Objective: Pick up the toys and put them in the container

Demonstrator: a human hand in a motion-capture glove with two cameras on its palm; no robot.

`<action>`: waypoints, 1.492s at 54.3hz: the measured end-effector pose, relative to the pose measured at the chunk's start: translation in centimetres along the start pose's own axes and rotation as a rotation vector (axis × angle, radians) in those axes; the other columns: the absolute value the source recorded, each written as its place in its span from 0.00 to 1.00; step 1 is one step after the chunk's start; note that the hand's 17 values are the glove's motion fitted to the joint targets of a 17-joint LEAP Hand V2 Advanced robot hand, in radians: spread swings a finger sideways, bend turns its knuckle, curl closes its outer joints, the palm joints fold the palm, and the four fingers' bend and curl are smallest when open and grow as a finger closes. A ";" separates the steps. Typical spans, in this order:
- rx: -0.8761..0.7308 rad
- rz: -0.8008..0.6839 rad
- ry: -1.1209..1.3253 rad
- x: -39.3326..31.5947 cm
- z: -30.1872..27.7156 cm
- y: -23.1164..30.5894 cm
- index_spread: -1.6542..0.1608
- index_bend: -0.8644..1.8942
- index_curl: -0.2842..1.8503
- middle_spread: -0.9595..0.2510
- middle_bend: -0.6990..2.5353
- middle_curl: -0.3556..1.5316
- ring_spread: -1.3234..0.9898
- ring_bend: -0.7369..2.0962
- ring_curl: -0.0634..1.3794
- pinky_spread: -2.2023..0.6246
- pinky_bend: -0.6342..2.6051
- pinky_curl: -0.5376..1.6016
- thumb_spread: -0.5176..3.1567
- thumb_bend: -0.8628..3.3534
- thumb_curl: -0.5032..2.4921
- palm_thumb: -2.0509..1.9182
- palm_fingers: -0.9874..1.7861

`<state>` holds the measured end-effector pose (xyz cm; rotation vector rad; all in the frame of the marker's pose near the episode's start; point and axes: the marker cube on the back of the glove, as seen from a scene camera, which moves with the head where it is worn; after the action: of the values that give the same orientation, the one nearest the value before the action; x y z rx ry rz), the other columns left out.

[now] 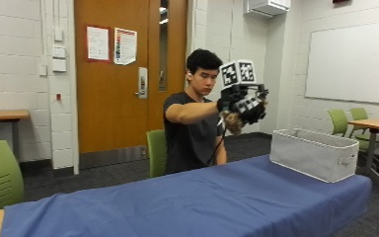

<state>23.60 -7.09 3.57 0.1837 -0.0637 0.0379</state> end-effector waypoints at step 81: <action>-0.131 -0.320 0.014 -26.3 -0.4 4.0 0.81 0.38 0.36 0.73 0.32 0.44 0.47 0.45 0.27 0.74 0.46 0.42 0.42 0.18 0.29 0.48 0.34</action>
<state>-2.82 -3.88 2.11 0.0612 -0.0223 -0.2832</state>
